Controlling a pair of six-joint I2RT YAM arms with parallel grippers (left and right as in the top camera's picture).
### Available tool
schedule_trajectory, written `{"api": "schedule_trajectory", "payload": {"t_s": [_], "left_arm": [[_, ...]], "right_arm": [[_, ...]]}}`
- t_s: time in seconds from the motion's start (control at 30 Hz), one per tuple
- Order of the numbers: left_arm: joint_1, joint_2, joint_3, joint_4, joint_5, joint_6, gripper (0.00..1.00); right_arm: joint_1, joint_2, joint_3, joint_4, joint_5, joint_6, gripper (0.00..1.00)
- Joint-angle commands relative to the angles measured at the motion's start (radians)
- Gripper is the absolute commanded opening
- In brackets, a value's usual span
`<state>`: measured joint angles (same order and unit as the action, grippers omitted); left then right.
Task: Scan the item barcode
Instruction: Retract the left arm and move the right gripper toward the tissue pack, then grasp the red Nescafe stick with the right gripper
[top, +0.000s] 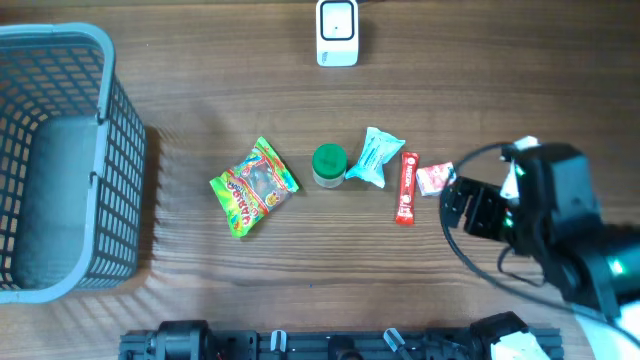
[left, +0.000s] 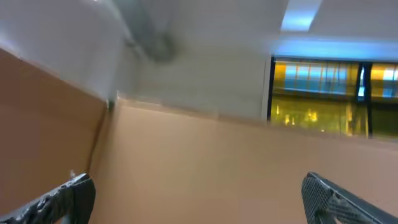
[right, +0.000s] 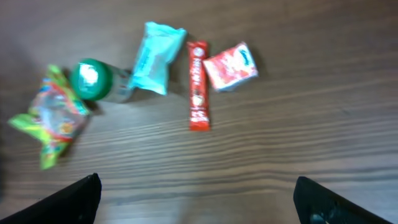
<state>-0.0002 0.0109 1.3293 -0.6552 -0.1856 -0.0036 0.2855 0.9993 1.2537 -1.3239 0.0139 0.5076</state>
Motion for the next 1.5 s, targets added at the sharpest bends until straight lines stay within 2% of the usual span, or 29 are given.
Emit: {"api": "schedule_trajectory", "payload": {"t_s": [0.0, 0.1, 0.2, 0.23, 0.27, 0.4, 0.5, 0.63, 0.83, 0.97, 1.17, 1.37, 1.47], "left_arm": [[-0.034, -0.005, -0.229, 0.061, 0.057, -0.027, 1.00], [-0.076, -0.005, -0.452, 0.194, 0.138, -0.027, 1.00], [-0.107, -0.005, -0.589, 0.194, 0.148, -0.027, 1.00], [-0.113, -0.005, -0.613, 0.180, 0.152, -0.028, 1.00], [-0.116, -0.005, -0.628, 0.168, 0.152, -0.028, 1.00], [-0.116, -0.005, -0.691, 0.111, 0.152, -0.031, 1.00], [-0.116, -0.005, -0.741, 0.113, 0.180, -0.032, 1.00], [-0.116, -0.005, -0.813, 0.131, 0.212, -0.039, 1.00], [-0.116, -0.005, -0.912, 0.192, 0.212, -0.110, 1.00], [-0.116, -0.005, -0.944, 0.193, 0.212, -0.114, 1.00], [-0.116, -0.005, -1.011, 0.238, 0.217, -0.166, 1.00], [-0.116, -0.005, -1.049, 0.248, 0.223, -0.166, 1.00], [-0.116, -0.005, -1.049, 0.248, 0.223, -0.166, 1.00]], "right_arm": [[0.006, 0.109, 0.016, -0.002, 0.055, 0.016, 1.00], [0.006, 0.223, 0.016, 0.025, 0.054, 0.016, 1.00], [0.006, 0.338, 0.016, 0.098, 0.012, -0.016, 1.00], [0.007, 0.375, 0.016, 0.117, -0.062, -0.034, 0.96], [0.012, 0.401, 0.016, 0.123, -0.092, -0.023, 0.88], [0.114, 0.554, 0.016, 0.149, 0.078, 0.108, 0.89], [0.172, 0.683, 0.016, 0.194, 0.163, 0.125, 0.89], [0.178, 0.798, 0.016, 0.259, 0.202, 0.123, 0.88], [0.180, 0.863, 0.016, 0.309, 0.238, 0.123, 0.84], [0.199, 0.902, 0.016, 0.319, 0.237, 0.125, 0.81], [0.253, 0.994, 0.016, 0.351, 0.283, 0.135, 0.80], [0.252, 1.107, 0.016, 0.323, 0.385, 0.156, 0.70], [0.252, 1.112, 0.015, 0.264, 0.439, 0.209, 0.68]]}}
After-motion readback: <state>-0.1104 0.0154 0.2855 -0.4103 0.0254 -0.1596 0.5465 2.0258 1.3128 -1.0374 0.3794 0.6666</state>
